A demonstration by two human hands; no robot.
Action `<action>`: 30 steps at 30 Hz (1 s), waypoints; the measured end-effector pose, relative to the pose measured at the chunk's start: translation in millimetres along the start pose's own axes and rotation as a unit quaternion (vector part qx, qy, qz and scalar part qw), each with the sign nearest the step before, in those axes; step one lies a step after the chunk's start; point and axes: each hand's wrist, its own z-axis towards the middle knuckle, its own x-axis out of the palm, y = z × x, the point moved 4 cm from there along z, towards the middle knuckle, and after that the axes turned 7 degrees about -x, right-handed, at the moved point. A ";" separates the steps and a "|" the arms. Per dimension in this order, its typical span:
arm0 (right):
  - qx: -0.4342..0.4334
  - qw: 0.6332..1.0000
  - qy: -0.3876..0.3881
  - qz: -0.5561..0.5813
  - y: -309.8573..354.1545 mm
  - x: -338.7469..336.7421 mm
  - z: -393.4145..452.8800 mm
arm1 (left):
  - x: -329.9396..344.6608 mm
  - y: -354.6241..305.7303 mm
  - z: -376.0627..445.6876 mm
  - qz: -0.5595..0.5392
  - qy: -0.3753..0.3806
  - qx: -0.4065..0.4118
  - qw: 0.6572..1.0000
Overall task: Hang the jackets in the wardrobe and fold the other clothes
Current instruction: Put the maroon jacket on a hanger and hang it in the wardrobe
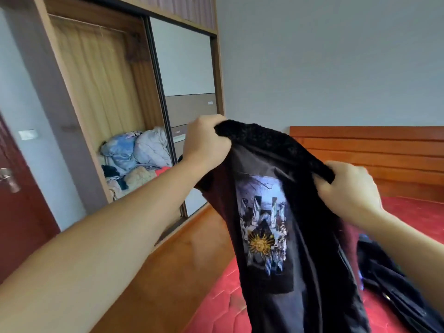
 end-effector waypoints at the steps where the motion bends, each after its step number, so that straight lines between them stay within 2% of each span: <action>1: 0.018 0.999 0.000 0.036 6.5 9.5 0.2 | -13.9 -1.1 4.1 0.019 -0.007 0.014 1.000; 4: 0.030 0.995 -0.012 0.099 35.5 30.0 13.2 | -59.6 8.6 16.2 0.074 -0.016 0.044 0.996; 9: -0.062 0.995 -0.075 0.029 102.5 55.0 41.7 | -151.5 53.9 27.0 0.184 -0.039 0.060 0.980; 14: -0.149 0.986 -0.066 -0.018 200.9 103.7 60.0 | -251.1 141.0 18.2 0.353 -0.101 0.129 0.921; 18: -0.177 0.983 -0.045 -0.031 288.6 154.2 67.8 | -333.4 232.7 15.8 0.374 -0.107 0.061 0.919; 20: -0.179 0.984 0.005 0.022 327.3 182.1 75.4 | -367.8 276.0 18.8 0.359 -0.072 -0.002 0.931; 23: -0.199 0.968 0.131 0.074 377.2 220.8 88.5 | -401.7 328.2 20.8 0.268 0.076 -0.044 0.959; 25: -0.199 0.957 0.195 0.081 406.2 243.2 94.1 | -417.8 356.4 24.1 0.222 0.148 -0.065 0.962; 27: -0.193 0.951 0.223 0.094 429.8 263.5 103.4 | -432.7 384.1 31.1 0.204 0.171 -0.097 0.959; 30: -0.203 0.948 0.215 0.118 462.7 295.8 121.2 | -453.5 426.0 45.1 0.184 0.163 -0.138 0.959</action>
